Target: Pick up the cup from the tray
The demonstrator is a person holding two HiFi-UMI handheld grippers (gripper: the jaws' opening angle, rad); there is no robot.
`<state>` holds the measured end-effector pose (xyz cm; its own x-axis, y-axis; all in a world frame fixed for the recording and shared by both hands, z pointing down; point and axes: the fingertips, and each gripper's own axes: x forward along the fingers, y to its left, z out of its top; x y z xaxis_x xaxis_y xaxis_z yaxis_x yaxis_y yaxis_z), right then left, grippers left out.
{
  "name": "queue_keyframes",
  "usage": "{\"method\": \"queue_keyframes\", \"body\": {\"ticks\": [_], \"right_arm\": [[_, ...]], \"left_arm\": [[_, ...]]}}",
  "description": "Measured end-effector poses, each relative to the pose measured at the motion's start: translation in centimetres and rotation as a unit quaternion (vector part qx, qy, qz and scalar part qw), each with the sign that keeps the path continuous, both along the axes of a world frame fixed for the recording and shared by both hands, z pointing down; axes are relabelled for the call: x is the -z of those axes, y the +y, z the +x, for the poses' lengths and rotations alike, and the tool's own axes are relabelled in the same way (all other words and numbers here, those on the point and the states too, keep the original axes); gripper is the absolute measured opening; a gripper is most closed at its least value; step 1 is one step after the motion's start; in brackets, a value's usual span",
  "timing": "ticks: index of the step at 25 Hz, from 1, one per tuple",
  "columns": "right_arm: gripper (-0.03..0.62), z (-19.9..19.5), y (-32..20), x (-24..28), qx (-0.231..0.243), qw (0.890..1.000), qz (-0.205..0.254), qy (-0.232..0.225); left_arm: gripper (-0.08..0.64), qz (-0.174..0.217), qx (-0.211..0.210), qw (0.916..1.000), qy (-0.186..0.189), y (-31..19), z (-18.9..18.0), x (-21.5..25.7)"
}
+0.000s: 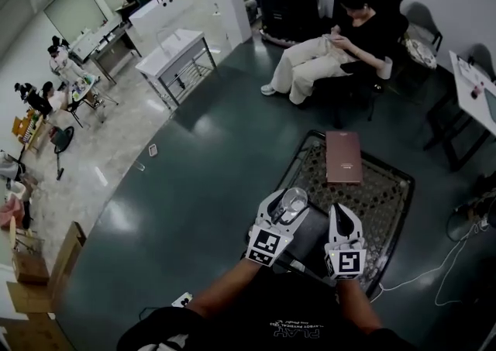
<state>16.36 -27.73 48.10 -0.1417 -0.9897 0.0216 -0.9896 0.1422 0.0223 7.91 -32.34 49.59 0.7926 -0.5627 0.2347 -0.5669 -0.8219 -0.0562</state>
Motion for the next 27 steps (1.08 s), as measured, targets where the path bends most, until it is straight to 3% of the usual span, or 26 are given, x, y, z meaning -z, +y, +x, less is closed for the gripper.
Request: {"method": "queue_keyframes", "body": {"ticks": [10, 27], "right_arm": [[-0.003, -1.4, -0.9, 3.1, 0.013, 1.0, 0.011, 0.012], [-0.003, -2.0, -0.5, 1.3, 0.006, 1.0, 0.007, 0.011]], "left_arm": [[0.313, -0.007, 0.016, 0.9998, 0.0, 0.1, -1.7, -0.1], [0.313, -0.02, 0.012, 0.9997, 0.006, 1.2, -2.0, -1.2]]}}
